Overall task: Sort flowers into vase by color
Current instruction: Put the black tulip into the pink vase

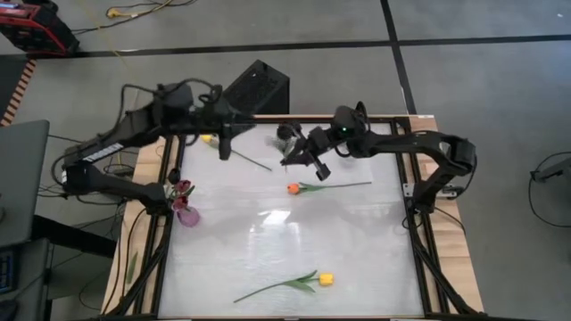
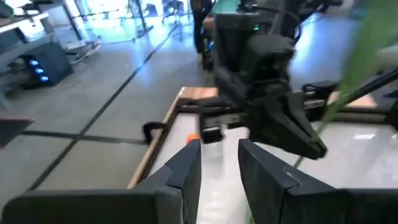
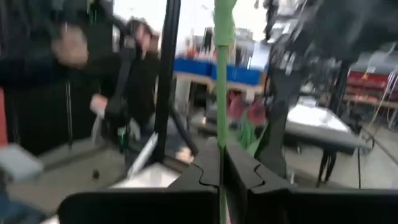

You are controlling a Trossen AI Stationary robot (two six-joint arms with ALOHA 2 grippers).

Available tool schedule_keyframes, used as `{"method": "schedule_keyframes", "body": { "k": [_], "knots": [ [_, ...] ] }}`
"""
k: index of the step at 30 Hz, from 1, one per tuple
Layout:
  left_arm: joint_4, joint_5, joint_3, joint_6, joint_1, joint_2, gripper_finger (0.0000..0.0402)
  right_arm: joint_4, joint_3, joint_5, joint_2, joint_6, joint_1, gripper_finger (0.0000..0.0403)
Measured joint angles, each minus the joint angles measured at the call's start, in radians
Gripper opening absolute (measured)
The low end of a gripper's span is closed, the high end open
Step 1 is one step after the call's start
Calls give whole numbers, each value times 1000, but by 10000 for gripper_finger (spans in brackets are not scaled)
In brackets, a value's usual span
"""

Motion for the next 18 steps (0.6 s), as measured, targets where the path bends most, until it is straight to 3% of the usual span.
{"method": "schedule_keyframes", "body": {
  "k": [3, 6, 18],
  "knots": [
    [128, 53, -107, 2, 0, -25, 96, 139, 0, 30, 38, 122, -12, 30],
    [186, 75, -165, 77, -18, -29, 96, 173, 0, 60, 64, 174, -28, 29],
    [249, -4, -172, 84, -90, 84, 96, 170, 1, 131, 97, 148, -40, 28]
  ]
}}
